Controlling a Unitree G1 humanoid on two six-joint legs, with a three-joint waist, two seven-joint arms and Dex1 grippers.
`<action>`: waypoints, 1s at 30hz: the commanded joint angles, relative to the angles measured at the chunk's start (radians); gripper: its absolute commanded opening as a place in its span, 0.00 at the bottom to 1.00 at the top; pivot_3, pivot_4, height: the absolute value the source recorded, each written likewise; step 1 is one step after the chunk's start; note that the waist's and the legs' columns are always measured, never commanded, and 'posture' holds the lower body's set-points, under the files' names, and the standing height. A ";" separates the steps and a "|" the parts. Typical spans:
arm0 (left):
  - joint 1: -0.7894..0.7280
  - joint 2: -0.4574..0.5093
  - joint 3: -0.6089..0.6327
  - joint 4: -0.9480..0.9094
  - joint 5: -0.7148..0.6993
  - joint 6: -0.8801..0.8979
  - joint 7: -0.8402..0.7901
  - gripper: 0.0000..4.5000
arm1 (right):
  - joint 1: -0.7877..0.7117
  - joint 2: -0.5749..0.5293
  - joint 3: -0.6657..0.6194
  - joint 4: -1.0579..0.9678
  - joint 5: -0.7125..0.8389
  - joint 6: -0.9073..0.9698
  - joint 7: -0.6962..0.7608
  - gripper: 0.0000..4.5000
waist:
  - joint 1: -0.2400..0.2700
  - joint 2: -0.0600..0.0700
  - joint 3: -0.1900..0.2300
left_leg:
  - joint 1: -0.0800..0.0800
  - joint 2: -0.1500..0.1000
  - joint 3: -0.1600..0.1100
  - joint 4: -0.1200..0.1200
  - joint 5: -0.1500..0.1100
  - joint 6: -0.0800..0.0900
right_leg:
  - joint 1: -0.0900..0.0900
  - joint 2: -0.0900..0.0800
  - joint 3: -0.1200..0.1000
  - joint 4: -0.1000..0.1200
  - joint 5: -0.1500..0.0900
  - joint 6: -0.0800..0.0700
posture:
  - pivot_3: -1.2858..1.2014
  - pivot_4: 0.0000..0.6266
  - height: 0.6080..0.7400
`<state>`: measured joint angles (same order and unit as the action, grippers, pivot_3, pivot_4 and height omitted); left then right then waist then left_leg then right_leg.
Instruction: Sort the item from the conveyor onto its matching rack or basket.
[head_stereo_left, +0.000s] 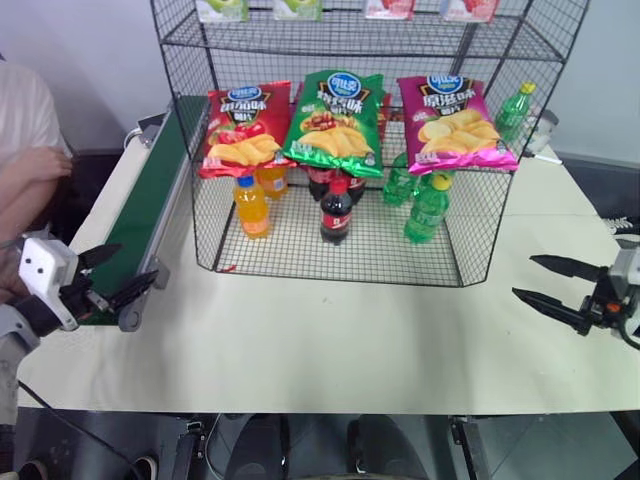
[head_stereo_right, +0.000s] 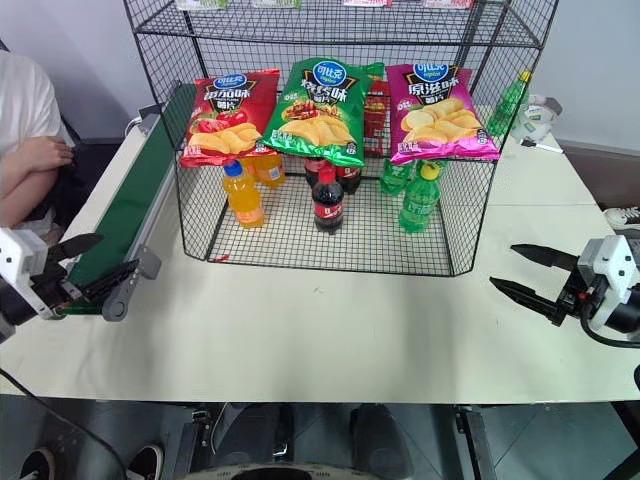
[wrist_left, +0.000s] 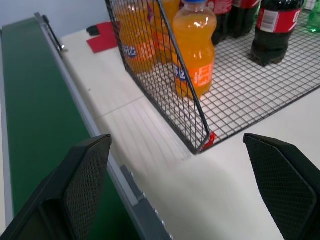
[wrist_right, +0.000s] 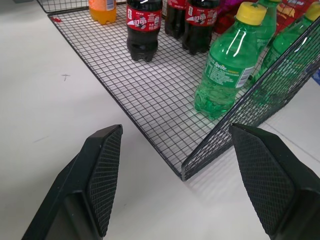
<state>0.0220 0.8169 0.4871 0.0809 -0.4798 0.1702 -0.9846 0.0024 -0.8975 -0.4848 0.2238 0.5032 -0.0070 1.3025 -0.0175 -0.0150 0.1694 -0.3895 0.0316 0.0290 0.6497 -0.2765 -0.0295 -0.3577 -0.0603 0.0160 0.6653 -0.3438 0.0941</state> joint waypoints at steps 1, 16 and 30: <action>-0.017 0.019 0.011 -0.016 -0.004 -0.010 -0.009 1.00 | -0.001 -0.003 0.000 -0.024 0.001 -0.003 -0.007 0.79 | 0.000 0.000 0.000 | 0.000 0.000 0.000 0.000 0.000 0.000 | 0.000 0.000 0.000 0.000 0.000 0.000 | 0.52 0.24 0.99; -0.084 0.024 0.012 0.113 -0.002 -0.096 -0.122 1.00 | -0.027 0.013 0.058 -0.045 -0.030 -0.027 -0.047 0.79 | 0.000 0.000 0.000 | 0.000 0.000 0.000 0.000 0.000 0.000 | 0.000 0.000 0.000 0.000 0.000 0.000 | 0.52 0.24 0.99; -0.180 0.052 -0.002 0.341 0.031 -0.210 -0.198 1.00 | -0.078 0.057 0.144 -0.008 -0.080 -0.053 -0.099 0.79 | -0.001 0.000 0.000 | 0.000 0.000 0.000 0.001 0.000 0.000 | -0.001 0.000 0.000 0.001 0.000 0.000 | 0.52 0.24 0.99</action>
<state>-0.1493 0.8513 0.4643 0.4159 -0.4482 -0.0151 -1.1857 -0.0618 -0.8419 -0.3259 0.2206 0.4127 -0.0622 1.2132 -0.0187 -0.0149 0.1694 -0.3896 0.0315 0.0292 0.6502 -0.2765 -0.0295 -0.3584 -0.0601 0.0158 0.6665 -0.3438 0.0941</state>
